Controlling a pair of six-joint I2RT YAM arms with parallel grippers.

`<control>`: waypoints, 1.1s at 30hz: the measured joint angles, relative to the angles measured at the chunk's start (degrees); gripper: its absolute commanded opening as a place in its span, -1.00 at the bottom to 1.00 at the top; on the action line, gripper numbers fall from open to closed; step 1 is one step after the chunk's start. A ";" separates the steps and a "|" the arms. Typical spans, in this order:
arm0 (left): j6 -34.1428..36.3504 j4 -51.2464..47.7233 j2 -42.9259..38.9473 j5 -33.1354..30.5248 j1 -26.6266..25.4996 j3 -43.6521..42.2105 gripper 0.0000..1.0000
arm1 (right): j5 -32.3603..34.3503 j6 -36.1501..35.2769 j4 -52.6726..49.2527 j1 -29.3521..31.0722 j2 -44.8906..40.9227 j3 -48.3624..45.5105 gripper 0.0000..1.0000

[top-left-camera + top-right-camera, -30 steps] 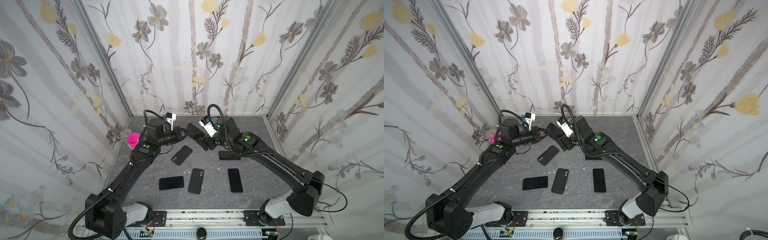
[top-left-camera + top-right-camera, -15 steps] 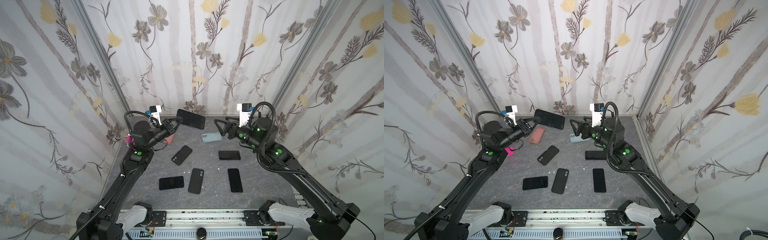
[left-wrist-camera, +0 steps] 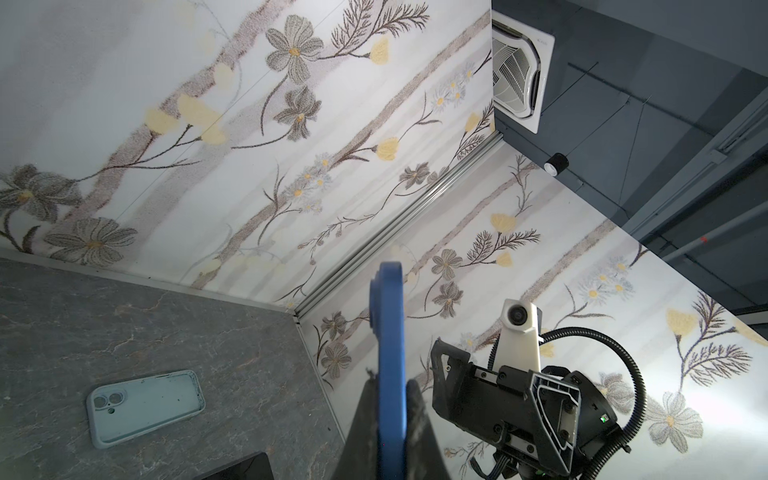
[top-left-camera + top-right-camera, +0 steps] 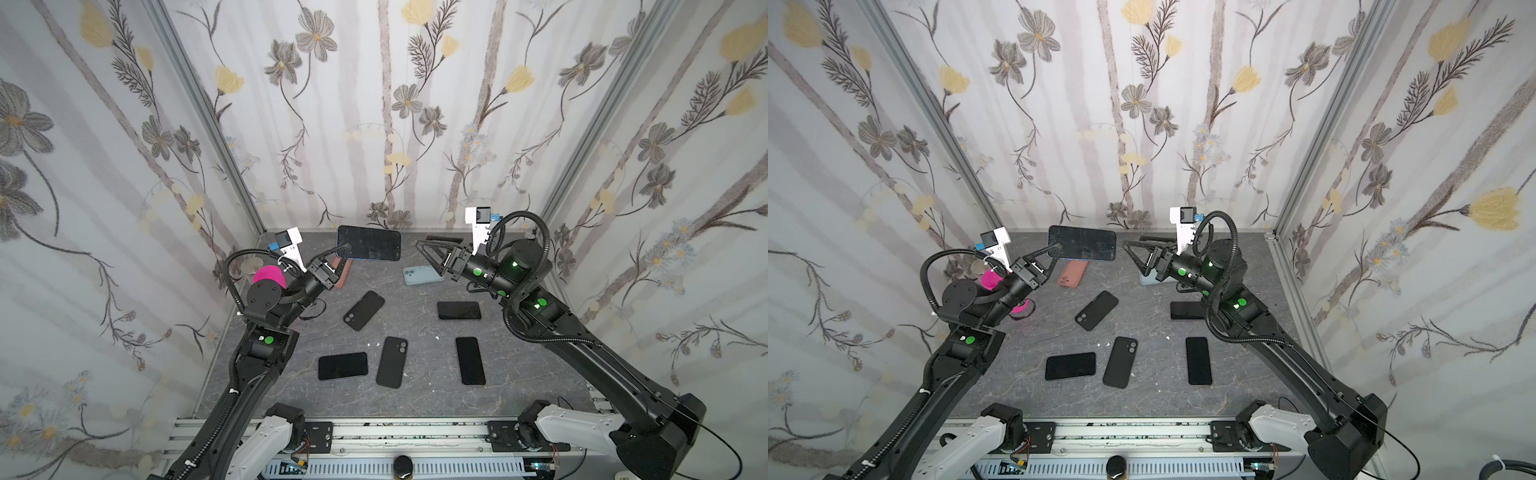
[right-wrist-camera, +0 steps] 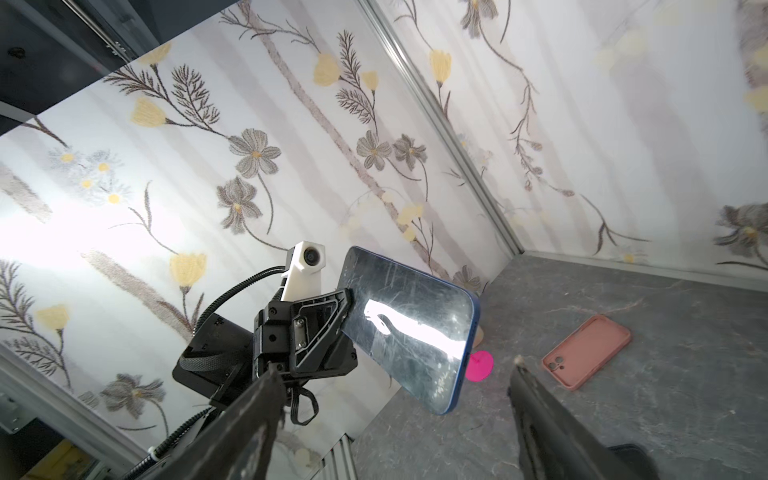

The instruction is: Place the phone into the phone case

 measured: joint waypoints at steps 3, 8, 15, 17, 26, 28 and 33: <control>-0.39 2.84 -0.44 0.20 0.00 -1.62 -1.00 | -2.56 2.23 0.98 0.42 2.49 0.02 0.68; -0.57 7.04 -0.55 0.90 0.00 -3.52 -1.00 | -5.70 4.52 2.69 1.16 6.10 1.05 0.68; -0.68 11.52 -0.02 1.33 0.04 -5.05 -1.00 | -10.40 7.02 5.35 1.51 11.26 4.46 0.68; -0.79 12.68 0.00 1.31 0.11 -5.09 -1.00 | -11.45 7.98 6.49 1.51 12.02 4.61 0.67; -1.81 16.68 -0.09 1.25 0.13 -5.33 -1.00 | -14.45 10.38 11.34 1.53 13.75 6.34 0.61; -2.01 17.49 -0.09 1.25 0.17 -5.55 -1.00 | -14.69 10.73 11.87 1.51 13.86 6.43 0.57; -2.75 19.37 -0.13 0.87 0.26 -6.01 -1.00 | -15.78 10.95 12.37 1.51 14.53 7.61 0.49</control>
